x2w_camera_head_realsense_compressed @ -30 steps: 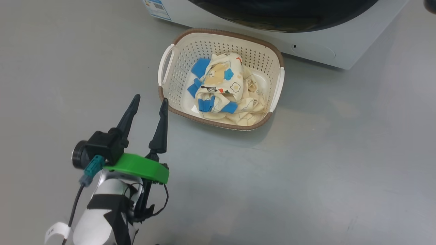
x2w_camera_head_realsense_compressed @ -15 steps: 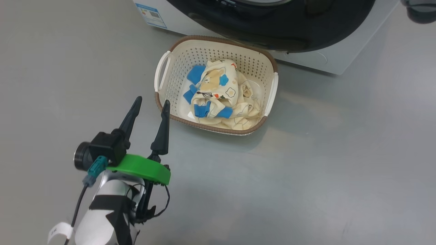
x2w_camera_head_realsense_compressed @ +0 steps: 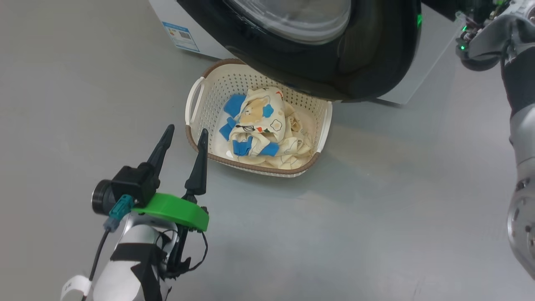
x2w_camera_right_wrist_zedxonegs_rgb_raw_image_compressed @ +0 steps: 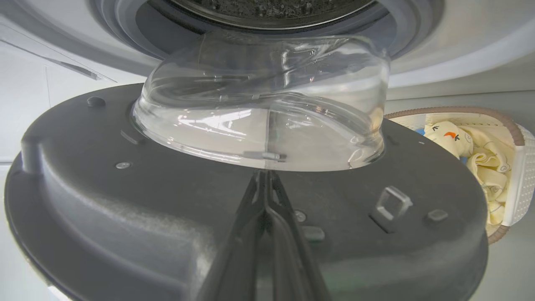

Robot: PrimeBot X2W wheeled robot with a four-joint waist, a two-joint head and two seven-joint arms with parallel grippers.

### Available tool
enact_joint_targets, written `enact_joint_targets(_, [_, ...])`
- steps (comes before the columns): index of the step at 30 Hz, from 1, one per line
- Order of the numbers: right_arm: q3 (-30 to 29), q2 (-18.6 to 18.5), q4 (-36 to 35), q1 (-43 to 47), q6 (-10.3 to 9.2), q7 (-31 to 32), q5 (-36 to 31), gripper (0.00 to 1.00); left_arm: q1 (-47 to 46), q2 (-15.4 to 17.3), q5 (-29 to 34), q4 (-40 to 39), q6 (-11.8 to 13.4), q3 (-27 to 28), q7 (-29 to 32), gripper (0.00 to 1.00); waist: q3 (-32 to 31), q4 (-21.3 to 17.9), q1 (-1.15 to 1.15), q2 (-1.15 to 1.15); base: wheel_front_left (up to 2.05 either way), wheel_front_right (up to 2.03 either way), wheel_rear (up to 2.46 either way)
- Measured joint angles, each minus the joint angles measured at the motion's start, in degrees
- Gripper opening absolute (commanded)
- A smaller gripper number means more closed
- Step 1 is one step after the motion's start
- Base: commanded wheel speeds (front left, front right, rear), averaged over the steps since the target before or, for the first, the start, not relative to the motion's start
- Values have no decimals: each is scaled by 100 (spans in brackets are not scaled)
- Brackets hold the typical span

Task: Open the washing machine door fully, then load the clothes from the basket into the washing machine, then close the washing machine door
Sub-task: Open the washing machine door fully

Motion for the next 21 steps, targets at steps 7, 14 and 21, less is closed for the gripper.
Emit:
enact_joint_targets(7, [723,15,-656,784,0,333,1016,0,118,0,11,99,-2,-1,0,100,-261,-3,0,0,0,0,0])
enact_joint_targets(14, [1367,24,-1135,1376,0,312,1719,0,276,2,31,245,-1,-2,0,100,-463,-3,0,0,0,0,0])
enact_joint_targets(21, [1920,34,-1350,1836,0,118,2329,0,343,3,32,342,4,-1,0,100,-682,-14,0,0,0,0,0])
